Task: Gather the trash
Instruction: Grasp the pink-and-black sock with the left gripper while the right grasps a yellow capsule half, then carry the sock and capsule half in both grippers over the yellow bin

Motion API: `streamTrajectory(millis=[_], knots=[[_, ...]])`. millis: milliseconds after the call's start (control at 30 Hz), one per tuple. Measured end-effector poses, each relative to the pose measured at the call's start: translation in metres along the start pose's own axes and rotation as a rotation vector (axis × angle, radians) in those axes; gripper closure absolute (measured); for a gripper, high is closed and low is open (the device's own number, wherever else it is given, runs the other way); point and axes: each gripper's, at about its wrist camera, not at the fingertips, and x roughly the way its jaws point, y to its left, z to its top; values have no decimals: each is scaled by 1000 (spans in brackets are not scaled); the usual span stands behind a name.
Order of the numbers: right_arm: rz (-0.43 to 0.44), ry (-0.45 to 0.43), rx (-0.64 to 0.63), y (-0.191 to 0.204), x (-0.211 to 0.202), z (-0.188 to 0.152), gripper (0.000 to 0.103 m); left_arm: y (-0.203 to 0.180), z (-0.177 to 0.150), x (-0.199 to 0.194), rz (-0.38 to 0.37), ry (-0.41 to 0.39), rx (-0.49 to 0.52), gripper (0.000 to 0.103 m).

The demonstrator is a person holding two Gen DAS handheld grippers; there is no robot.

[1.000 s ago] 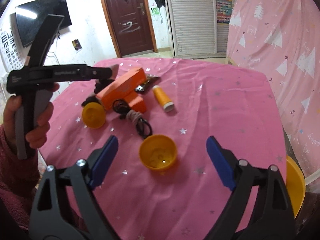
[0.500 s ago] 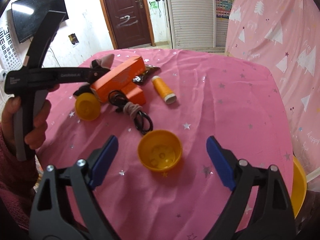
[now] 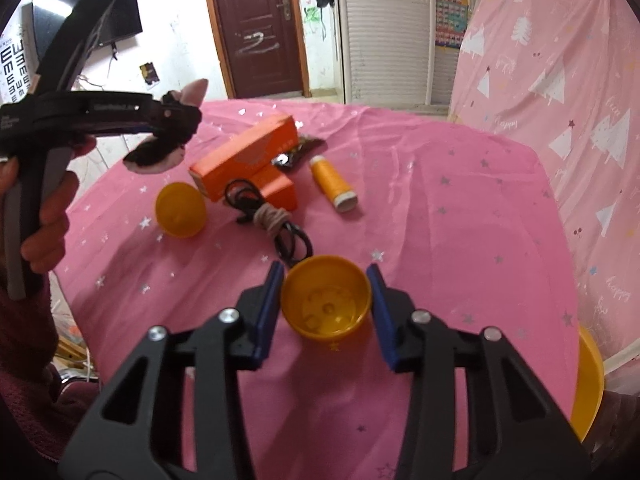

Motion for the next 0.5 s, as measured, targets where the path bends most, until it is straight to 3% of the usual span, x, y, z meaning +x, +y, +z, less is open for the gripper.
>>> streamTrajectory(millis=[500], knots=[[-62, -85, 83, -41, -37, -1, 63, -55, 6, -34, -44, -52, 80, 72]])
